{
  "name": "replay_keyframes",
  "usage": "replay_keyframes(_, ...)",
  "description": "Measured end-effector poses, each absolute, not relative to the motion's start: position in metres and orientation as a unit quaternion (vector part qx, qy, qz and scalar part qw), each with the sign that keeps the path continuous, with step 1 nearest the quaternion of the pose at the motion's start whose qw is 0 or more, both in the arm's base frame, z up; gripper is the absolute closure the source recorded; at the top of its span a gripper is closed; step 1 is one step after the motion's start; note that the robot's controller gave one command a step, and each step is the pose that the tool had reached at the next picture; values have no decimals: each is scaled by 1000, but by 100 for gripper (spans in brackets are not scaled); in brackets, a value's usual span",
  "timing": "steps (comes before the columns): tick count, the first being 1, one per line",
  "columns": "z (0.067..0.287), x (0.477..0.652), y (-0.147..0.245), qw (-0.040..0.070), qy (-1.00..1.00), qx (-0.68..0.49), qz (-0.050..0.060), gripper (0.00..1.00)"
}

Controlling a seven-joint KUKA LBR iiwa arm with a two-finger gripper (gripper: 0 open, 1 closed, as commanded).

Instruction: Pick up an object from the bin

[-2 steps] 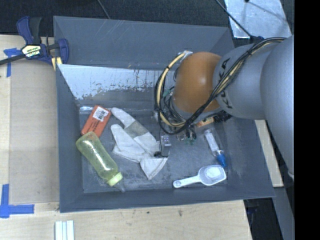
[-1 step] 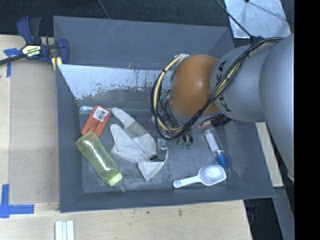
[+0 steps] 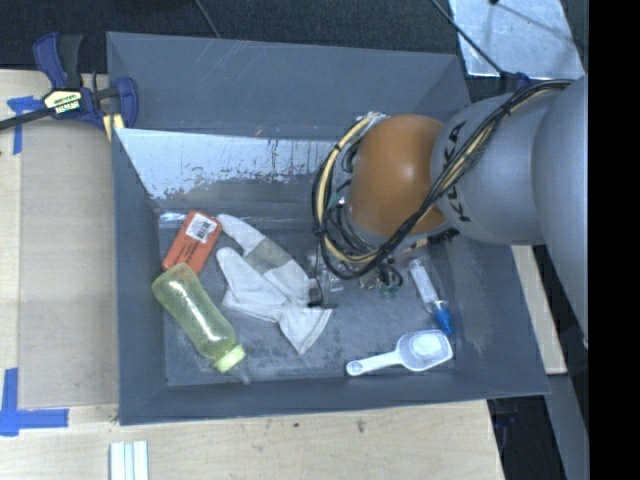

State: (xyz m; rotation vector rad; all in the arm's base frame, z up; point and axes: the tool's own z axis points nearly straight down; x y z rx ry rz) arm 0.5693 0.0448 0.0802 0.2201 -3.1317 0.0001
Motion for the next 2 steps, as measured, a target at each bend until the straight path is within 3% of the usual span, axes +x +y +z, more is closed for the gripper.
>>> replay_keyframes(1,80,569,45,1,-998,70,0,100)
replay_keyframes(2,258,581,56,-6,-998,69,0,100)
